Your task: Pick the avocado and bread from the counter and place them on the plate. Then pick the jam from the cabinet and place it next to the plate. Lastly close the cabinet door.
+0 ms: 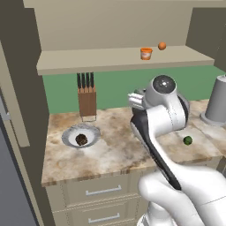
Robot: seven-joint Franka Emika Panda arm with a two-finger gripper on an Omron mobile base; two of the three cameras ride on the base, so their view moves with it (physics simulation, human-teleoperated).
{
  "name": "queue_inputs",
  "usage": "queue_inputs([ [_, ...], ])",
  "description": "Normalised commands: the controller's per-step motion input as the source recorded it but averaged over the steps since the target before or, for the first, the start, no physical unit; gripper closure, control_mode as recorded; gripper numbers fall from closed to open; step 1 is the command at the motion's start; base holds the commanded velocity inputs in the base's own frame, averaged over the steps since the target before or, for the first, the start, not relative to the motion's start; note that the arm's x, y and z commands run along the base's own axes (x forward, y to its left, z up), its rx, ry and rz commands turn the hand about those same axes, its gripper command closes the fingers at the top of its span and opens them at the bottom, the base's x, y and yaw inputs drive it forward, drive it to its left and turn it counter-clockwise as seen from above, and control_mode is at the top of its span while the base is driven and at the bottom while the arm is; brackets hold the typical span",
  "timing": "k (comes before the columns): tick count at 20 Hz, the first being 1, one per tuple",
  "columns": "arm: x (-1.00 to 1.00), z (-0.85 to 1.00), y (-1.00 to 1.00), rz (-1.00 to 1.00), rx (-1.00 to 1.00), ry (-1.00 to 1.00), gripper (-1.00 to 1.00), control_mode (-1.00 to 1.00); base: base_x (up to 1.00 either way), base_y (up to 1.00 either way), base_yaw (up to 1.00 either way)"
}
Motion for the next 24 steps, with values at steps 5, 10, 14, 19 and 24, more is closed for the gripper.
queue_inputs([
  [5,0.0,-0.44,-0.84,-0.06,0.0,0.06,-1.0,-1.0,0.0,0.0,0.0],
  [10,0.0,-0.34,-0.88,0.0,0.0,0.04,-1.0,-1.0,0.0,0.0,0.0],
  [14,0.0,-0.31,-0.74,0.0,0.0,0.1,-1.0,-1.0,0.0,0.0,0.0],
  [19,0.0,-0.23,-0.65,0.0,0.01,0.11,-1.0,-1.0,0.0,0.0,0.0],
  [24,0.03,-0.2,-0.59,0.0,0.02,0.1,-1.0,-1.0,0.0,0.0,0.0],
])
